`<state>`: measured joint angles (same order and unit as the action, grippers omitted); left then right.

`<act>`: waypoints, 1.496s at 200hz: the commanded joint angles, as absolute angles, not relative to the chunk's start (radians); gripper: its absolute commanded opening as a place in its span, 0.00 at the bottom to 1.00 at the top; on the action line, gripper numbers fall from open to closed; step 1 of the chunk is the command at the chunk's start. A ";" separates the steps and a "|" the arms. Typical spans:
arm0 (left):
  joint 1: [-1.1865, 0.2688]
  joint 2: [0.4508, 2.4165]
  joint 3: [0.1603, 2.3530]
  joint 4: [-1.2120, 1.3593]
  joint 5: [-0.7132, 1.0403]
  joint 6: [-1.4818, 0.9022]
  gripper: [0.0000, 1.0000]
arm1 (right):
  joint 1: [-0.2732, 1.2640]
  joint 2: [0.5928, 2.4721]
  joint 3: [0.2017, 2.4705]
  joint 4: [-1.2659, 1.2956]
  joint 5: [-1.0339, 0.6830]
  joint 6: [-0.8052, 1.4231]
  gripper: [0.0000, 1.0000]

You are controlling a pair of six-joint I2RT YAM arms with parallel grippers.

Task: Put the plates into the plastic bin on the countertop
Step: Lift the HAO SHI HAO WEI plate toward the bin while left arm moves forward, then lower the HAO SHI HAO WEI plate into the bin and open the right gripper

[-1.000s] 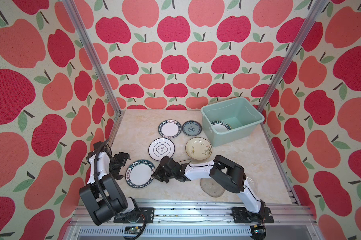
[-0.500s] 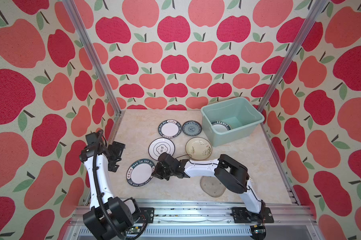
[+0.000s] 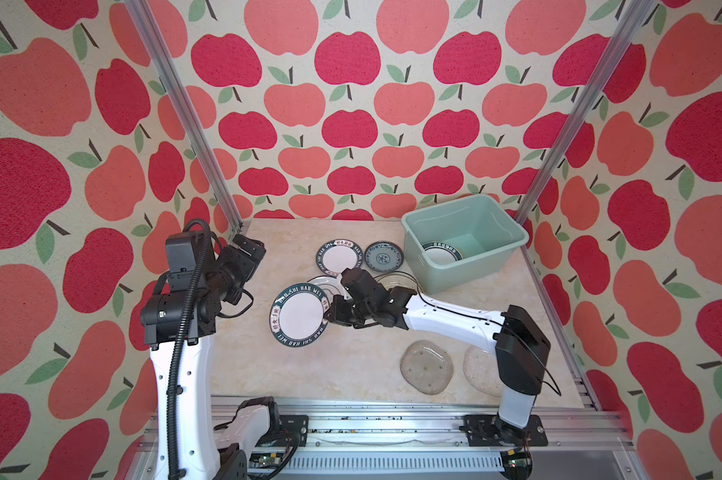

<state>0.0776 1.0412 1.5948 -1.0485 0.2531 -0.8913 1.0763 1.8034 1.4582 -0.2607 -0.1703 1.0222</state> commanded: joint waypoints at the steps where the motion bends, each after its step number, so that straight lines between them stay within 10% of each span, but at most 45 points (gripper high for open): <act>1: -0.047 1.054 1.627 -0.943 0.320 -0.828 1.00 | 0.957 1.664 1.504 -0.376 -0.240 0.793 0.00; 82: -0.692 1.337 1.728 -0.849 0.019 -0.501 0.99 | 0.245 1.494 1.694 -0.722 -0.567 0.271 0.00; 131: -0.847 1.530 1.755 -0.682 -0.116 -0.414 0.99 | -0.020 1.585 1.716 -0.694 -0.626 0.229 0.00; 299: -0.814 2.053 2.309 -0.875 -0.048 -0.452 0.99 | -0.044 2.239 2.240 -1.054 -0.523 -0.190 0.00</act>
<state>-0.8162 2.0006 2.2063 -0.7795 -0.0669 -0.4355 -0.0750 2.2063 2.1899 -1.0241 -0.5354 -0.1200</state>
